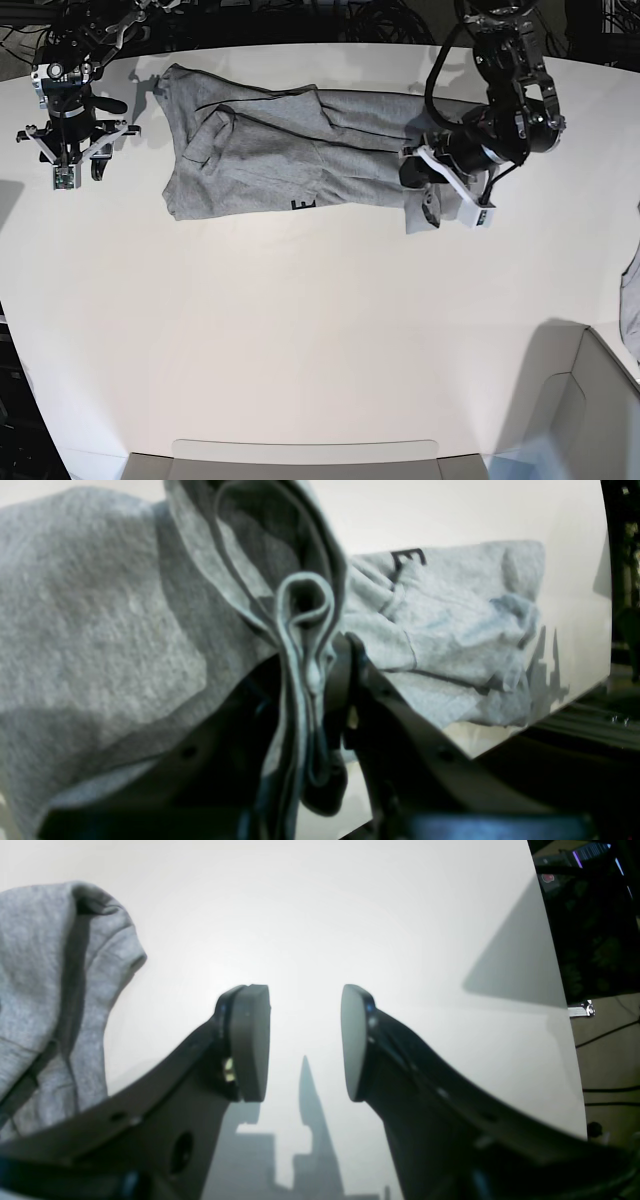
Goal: Fold the T-shirt properly
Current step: 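Grasp the strip end with the left gripper and fold it inward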
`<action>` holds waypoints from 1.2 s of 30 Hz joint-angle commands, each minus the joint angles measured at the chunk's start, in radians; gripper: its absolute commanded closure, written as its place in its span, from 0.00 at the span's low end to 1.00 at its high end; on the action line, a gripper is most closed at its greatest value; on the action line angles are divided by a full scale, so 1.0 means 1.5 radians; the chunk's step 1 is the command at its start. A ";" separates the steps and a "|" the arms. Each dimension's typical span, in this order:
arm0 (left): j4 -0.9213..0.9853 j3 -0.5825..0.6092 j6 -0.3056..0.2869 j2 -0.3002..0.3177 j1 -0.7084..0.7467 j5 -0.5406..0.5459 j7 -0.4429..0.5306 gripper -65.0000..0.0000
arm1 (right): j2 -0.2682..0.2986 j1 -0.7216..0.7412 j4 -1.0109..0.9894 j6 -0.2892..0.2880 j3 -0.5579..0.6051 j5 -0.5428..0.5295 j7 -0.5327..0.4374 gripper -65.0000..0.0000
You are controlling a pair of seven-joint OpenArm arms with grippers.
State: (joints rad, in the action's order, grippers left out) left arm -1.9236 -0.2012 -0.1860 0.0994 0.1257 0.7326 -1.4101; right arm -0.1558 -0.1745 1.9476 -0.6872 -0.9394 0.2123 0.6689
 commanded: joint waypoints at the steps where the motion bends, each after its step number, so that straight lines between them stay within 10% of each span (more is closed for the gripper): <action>1: -0.010 0.001 0.003 0.001 -0.007 0.012 0.009 1.00 | 0.004 0.005 0.009 -0.007 0.000 -0.008 -0.017 0.63; 8: 0.002 0.001 0.003 -0.016 -0.011 0.010 0.009 1.00 | 0.004 0.005 0.009 -0.007 0.000 -0.008 -0.017 0.63; 15: -0.001 -0.002 0.003 -0.022 -0.010 0.013 0.009 0.61 | 0.004 0.002 0.009 -0.007 0.000 -0.008 -0.017 0.63; 26: -0.017 -0.005 -0.001 -0.069 -0.012 0.015 0.009 0.66 | 0.004 0.002 0.009 -0.007 0.000 -0.008 -0.017 0.63; 36: -0.047 -0.009 0.004 -0.050 -0.009 0.009 0.009 0.97 | 0.003 0.005 0.009 -0.007 0.000 -0.010 -0.017 0.63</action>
State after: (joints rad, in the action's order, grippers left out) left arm -1.9820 -0.2115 -0.1848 0.0200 0.1215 0.7334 -1.4067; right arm -0.1562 -0.1741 1.9446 -0.6872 -0.9394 0.2115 0.6655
